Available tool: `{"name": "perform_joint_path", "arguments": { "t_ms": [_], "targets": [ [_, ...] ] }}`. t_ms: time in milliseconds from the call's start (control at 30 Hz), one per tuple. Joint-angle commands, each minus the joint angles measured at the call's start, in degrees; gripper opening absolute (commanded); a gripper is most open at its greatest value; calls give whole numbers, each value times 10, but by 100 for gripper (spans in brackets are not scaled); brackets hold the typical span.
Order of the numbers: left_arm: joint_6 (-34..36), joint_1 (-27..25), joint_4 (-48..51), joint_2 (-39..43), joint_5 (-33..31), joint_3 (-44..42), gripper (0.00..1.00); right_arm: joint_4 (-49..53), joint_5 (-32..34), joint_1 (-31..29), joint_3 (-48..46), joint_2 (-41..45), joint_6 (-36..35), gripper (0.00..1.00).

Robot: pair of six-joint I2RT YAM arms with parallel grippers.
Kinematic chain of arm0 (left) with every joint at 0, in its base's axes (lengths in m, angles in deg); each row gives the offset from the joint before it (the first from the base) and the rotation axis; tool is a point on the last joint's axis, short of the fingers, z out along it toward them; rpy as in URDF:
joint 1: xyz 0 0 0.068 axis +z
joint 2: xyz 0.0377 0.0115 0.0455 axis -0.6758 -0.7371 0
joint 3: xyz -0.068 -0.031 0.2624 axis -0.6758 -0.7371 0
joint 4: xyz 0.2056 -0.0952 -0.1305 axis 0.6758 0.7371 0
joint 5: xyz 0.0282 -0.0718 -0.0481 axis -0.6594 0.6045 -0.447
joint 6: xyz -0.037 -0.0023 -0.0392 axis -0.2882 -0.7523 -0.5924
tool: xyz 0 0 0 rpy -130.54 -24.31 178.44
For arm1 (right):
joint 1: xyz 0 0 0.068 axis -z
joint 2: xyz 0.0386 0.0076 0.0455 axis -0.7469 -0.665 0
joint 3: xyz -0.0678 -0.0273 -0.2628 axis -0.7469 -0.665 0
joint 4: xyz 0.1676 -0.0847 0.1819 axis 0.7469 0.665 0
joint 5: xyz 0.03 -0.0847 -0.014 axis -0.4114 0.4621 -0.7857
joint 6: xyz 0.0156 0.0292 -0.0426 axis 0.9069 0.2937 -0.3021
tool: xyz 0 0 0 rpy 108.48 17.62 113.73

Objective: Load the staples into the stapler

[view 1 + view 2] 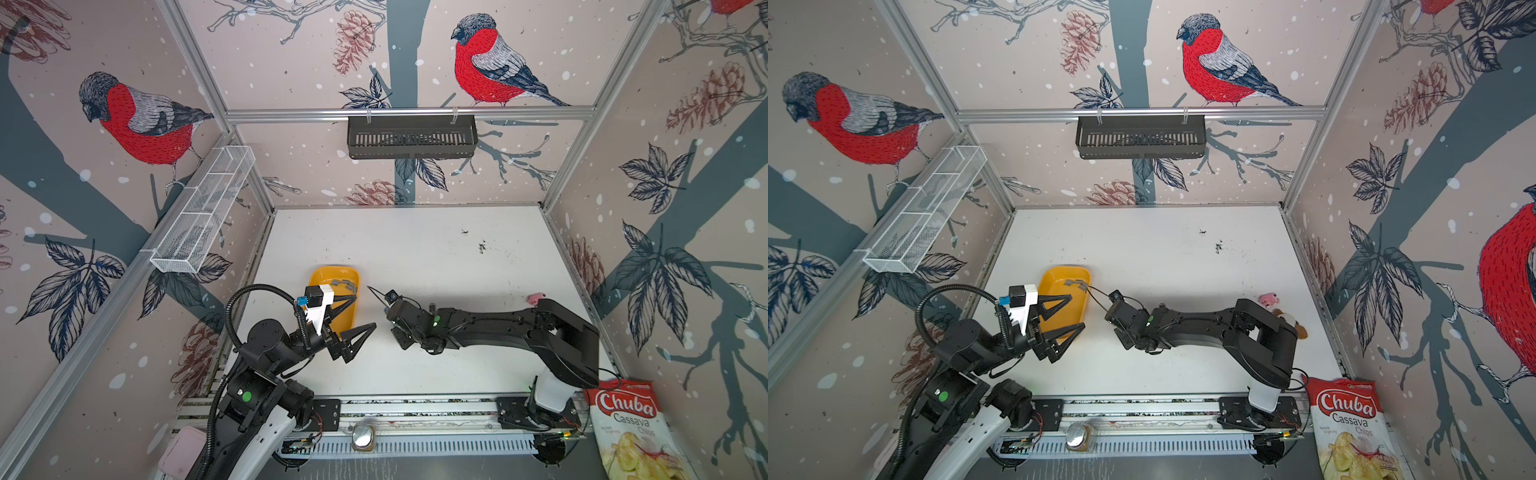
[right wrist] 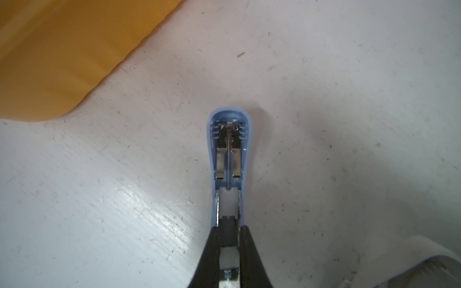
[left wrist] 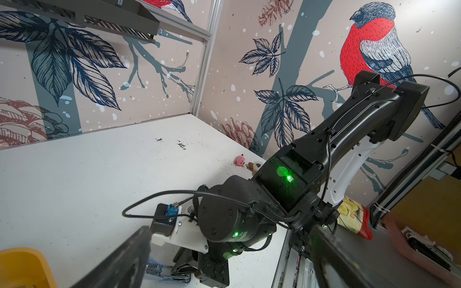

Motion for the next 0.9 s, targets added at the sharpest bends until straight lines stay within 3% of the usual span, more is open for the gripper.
{"name": "perform_joint_path", "arguments": {
  "t_ms": [0, 867],
  "targets": [
    [1, 1, -12, -1, 6, 0, 98, -4, 3, -1, -2, -2, 12, 14],
    [1, 1, -13, -5, 7, -2, 98, 7, 16, -11, -2, -10, 18, 18]
  ]
}}
